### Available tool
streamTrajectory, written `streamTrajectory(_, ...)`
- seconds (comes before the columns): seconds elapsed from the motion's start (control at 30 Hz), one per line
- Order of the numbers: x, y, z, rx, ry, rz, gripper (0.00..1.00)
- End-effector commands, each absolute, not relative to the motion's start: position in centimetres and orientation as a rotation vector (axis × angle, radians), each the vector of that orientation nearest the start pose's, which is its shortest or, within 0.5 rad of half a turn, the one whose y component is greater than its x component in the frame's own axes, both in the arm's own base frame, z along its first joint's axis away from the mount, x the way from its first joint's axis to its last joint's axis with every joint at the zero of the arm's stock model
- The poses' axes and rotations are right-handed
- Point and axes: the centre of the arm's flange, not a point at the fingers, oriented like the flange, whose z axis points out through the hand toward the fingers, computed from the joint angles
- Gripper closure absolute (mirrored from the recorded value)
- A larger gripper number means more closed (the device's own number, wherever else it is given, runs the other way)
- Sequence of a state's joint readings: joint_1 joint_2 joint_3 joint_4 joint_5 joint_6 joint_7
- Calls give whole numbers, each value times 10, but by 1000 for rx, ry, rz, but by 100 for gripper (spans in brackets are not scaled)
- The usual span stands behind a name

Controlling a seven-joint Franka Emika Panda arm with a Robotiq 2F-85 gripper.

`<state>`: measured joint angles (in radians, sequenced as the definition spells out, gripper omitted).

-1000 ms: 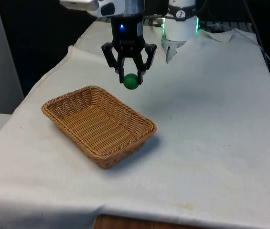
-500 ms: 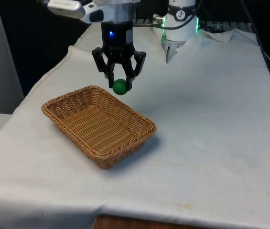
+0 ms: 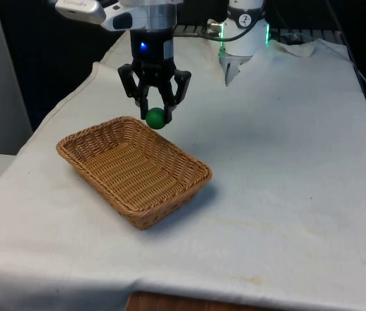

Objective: Pick up the ball and place it into the basket.

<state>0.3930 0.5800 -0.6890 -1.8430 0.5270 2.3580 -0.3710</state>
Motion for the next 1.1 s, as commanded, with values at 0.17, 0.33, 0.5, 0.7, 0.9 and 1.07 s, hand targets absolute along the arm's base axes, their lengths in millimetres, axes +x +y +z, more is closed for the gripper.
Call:
streamTrajectory(0.17, 635, -154, 274, -3128, 308, -168, 99)
streamTrajectory(0.33, 640, -161, 265, -3126, 326, -176, 99)
streamTrajectory(0.5, 648, -172, 248, -3114, 352, -204, 99)
streamTrajectory(0.7, 652, -181, 236, -3105, 383, -239, 99)
streamTrajectory(0.9, 654, -187, 219, -3096, 422, -281, 99)
streamTrajectory(1.07, 655, -188, 209, -3093, 436, -285, 99)
